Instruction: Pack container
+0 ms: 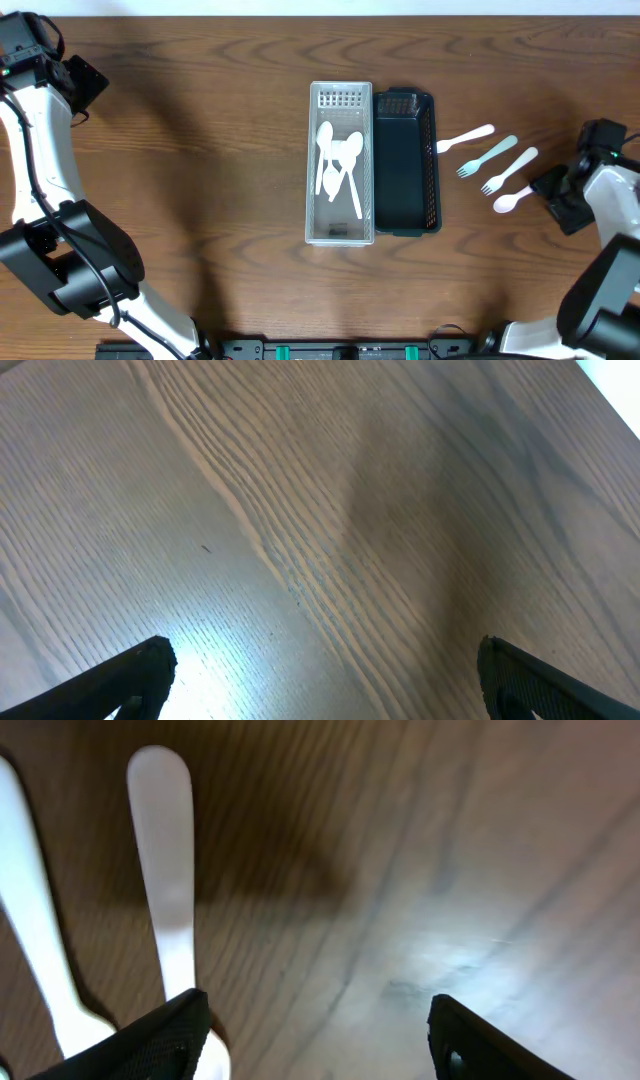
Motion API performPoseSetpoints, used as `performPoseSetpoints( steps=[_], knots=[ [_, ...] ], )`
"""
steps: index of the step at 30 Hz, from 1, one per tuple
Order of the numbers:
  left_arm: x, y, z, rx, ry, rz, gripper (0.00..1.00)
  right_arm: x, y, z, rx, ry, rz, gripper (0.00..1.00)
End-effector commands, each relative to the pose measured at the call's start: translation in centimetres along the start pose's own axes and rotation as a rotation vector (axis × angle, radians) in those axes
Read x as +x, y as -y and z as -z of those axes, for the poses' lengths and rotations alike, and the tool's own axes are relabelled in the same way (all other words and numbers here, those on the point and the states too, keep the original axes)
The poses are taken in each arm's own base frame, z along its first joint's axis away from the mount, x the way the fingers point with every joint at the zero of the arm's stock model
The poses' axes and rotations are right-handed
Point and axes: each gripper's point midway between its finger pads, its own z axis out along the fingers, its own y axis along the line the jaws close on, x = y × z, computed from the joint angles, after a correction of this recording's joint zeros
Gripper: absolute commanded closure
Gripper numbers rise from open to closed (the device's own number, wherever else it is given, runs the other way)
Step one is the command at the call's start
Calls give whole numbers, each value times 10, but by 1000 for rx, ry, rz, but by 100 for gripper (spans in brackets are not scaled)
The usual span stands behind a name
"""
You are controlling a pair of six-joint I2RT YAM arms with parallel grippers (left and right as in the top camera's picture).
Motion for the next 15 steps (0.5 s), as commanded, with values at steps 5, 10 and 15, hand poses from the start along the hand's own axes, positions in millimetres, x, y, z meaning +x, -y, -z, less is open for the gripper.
performPoseSetpoints(
  steps=[5, 10, 15],
  knots=[
    [-10, 0, 12, 5, 37, -2, 2, 14, -11, -27, -35, -100, -42, 27],
    [-10, 0, 12, 5, 37, -2, 2, 14, -13, -33, -32, -103, -49, 28],
    [-10, 0, 12, 5, 37, -2, 2, 10, -28, -33, -105, -92, 7, 27]
  ],
)
